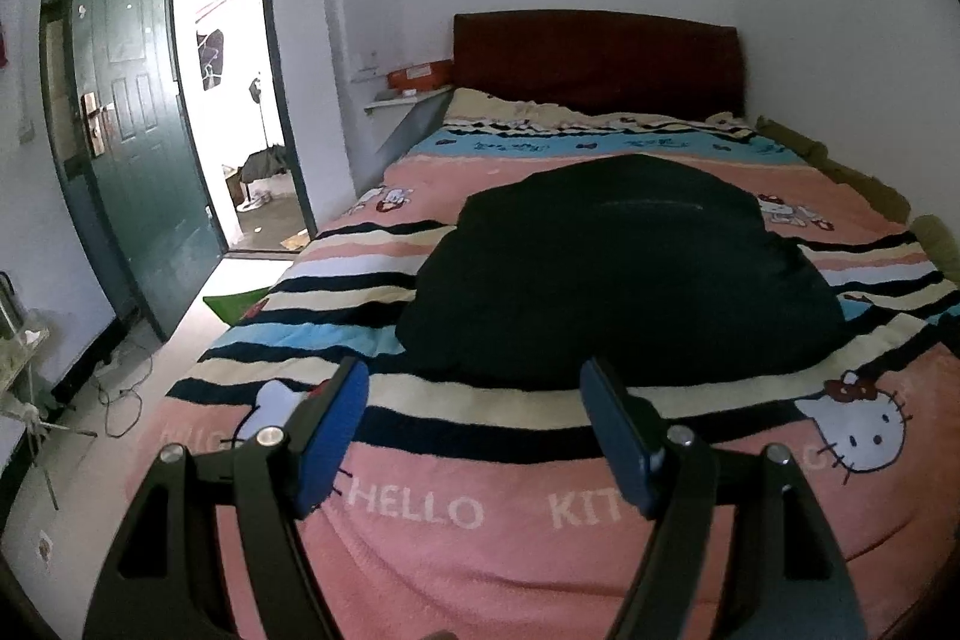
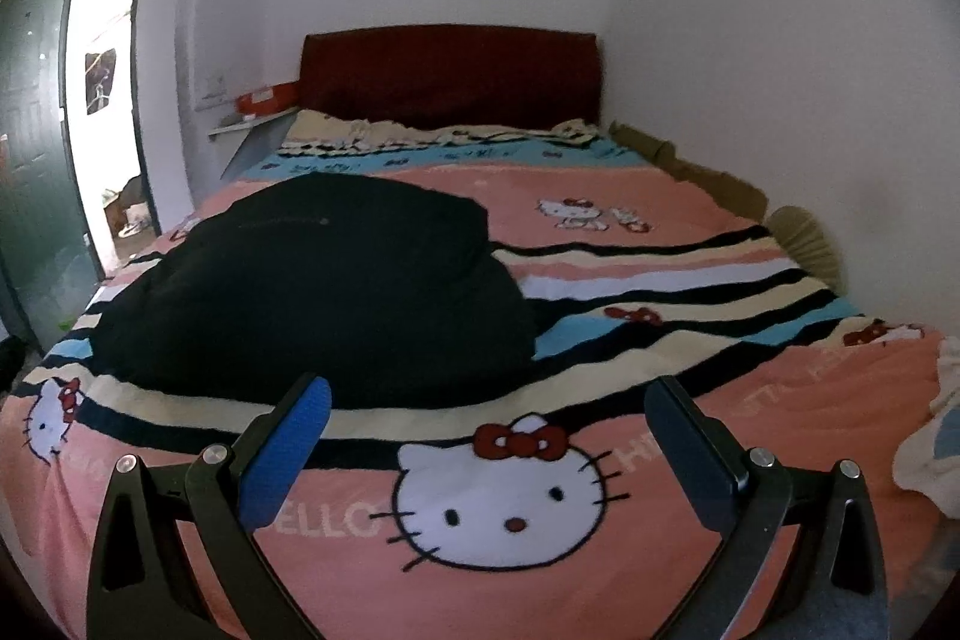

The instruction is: Fold large clothes

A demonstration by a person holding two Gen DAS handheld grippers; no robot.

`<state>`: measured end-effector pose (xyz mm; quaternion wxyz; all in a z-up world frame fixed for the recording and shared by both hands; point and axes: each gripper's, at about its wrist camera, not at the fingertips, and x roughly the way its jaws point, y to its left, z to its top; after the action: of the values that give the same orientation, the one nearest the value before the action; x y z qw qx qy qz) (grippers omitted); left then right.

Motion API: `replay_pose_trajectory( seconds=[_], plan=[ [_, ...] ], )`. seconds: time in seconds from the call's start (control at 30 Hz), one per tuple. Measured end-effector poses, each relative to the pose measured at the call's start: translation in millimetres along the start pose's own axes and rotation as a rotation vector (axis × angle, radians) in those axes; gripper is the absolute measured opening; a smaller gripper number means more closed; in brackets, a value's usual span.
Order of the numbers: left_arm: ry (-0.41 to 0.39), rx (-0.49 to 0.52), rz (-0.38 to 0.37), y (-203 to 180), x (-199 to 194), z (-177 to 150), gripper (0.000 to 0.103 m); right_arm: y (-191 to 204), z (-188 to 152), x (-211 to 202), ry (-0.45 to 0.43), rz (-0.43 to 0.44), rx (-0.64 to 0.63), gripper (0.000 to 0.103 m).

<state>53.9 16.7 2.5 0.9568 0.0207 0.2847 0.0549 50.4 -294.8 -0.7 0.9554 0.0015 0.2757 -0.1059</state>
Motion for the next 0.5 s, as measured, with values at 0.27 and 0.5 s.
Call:
replay_pose_trajectory(
  seconds=[0.27,0.5],
  plan=[
    [-0.018,-0.001,-0.017,1.2,-5.6,-0.7,0.072,-11.3,2.3,-8.5,-0.026,-0.015,-0.003,0.102],
    [-0.028,0.010,-0.043,-6.5,-9.1,0.9,0.072,-15.5,2.3,-9.4,-0.030,-0.003,-0.001,0.102]
  ],
)
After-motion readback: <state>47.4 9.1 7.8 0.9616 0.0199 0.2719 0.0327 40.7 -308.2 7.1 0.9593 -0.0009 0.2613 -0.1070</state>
